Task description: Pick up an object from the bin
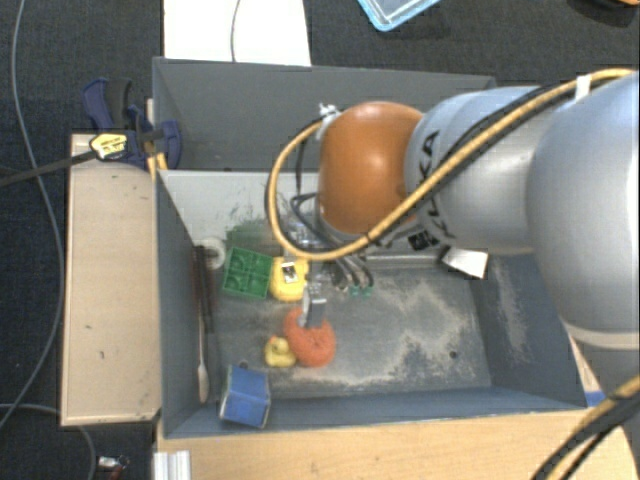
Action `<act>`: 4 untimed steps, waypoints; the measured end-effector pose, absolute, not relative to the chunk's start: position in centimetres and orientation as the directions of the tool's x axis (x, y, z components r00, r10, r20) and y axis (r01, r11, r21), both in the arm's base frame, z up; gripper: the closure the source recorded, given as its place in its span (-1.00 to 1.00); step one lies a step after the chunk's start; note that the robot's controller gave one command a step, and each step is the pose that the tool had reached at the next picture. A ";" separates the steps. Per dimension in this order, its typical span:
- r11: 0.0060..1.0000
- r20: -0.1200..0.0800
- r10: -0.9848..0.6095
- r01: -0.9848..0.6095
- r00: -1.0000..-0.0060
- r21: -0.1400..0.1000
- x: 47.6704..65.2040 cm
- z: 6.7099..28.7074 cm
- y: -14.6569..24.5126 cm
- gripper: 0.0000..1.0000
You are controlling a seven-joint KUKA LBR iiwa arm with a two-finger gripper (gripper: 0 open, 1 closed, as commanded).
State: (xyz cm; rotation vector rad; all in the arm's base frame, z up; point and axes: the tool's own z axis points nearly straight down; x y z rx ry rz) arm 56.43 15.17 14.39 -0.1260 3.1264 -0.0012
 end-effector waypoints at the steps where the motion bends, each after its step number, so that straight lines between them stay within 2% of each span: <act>1: 0.936 -0.012 -0.351 -0.351 -0.936 -0.002 51.2 9.9 16.8 -1.00; 2: 0.902 -0.037 -0.432 -0.432 -0.901 -0.010 47.3 6.7 16.7 -1.00; 3: 0.952 -0.013 -0.305 -0.305 -0.952 -0.002 48.1 7.0 14.1 1.00; 4: 0.953 -0.013 -0.304 -0.304 -0.952 -0.002 48.1 7.0 14.1 1.00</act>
Offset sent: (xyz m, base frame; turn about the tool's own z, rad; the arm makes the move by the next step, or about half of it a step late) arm -0.0465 0.0133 -0.0460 -0.0184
